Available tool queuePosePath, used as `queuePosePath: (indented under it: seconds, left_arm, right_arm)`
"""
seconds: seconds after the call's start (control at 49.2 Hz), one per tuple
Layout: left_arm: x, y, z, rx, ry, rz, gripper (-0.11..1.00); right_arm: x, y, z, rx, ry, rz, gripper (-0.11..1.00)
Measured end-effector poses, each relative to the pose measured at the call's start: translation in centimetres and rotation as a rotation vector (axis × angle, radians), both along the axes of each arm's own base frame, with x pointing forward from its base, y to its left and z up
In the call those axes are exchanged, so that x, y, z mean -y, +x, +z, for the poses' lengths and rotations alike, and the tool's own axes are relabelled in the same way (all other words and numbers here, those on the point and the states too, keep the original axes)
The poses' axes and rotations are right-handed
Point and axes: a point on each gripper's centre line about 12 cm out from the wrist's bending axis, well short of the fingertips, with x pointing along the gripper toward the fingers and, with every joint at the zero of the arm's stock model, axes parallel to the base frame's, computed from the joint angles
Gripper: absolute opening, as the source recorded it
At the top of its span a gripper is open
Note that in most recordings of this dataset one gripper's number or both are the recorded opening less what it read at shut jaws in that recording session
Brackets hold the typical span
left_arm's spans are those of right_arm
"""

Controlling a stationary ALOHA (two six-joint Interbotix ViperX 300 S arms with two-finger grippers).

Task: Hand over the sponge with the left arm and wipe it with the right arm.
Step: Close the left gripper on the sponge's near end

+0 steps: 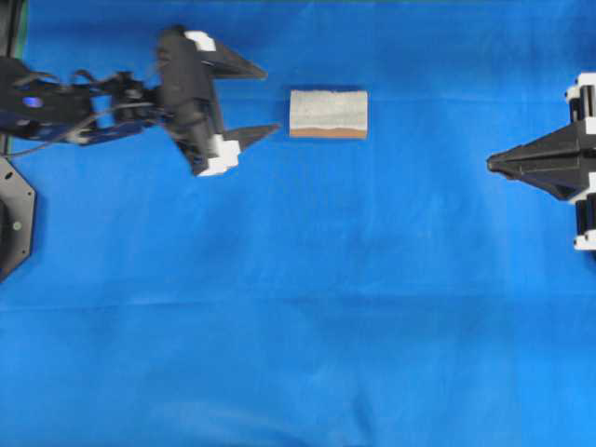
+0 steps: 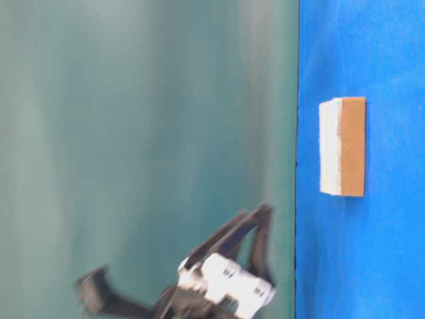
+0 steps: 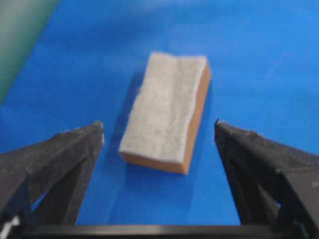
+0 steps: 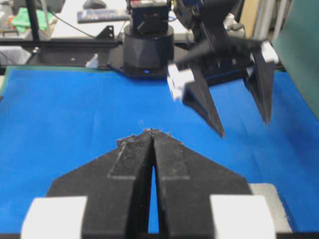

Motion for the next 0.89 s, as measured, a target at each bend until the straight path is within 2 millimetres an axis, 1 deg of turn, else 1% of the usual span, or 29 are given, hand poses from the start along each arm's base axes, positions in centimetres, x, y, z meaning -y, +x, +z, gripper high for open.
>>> queuePosePath:
  seconds: [0.142, 0.244, 0.407, 0.488, 0.61, 0.793, 0.854, 0.894]
  left_arm:
    - [-0.9, 2.4, -2.6, -0.055, -0.004, -0.001, 0.94]
    - [-1.6, 3.6, -4.3, -0.089, 0.007, -0.004, 0.94]
    - [-3.0, 4.3, -6.2, -0.127, 0.011, 0.015, 0.94]
    - [-3.4, 4.5, -7.1, -0.147, 0.014, 0.018, 0.94]
    - [-3.5, 4.8, -7.9, -0.161, 0.015, 0.013, 0.94]
    - [-3.5, 4.9, -8.0, -0.171, 0.012, 0.013, 0.94]
    - [-3.5, 4.8, -8.2, -0.192, 0.004, 0.012, 0.90]
    - [-3.5, 4.8, -8.3, -0.214, -0.004, 0.012, 0.83]
  right_arm:
    - [0.0, 0.1, -0.2, -0.009, 0.000, 0.000, 0.00]
    - [0.0, 0.2, -0.3, -0.017, 0.001, 0.000, 0.00]
    - [0.0, 0.4, -0.6, -0.028, 0.002, 0.000, 0.00]
    - [0.0, 0.4, -0.7, -0.034, 0.003, 0.000, 0.00]
    - [0.0, 0.5, -0.7, -0.034, 0.003, 0.000, 0.00]
    - [0.0, 0.5, -0.7, -0.035, 0.003, 0.000, 0.00]
    - [0.0, 0.5, -0.7, -0.035, 0.003, 0.000, 0.00]
    - [0.0, 0.5, -0.7, -0.035, 0.003, 0.000, 0.00]
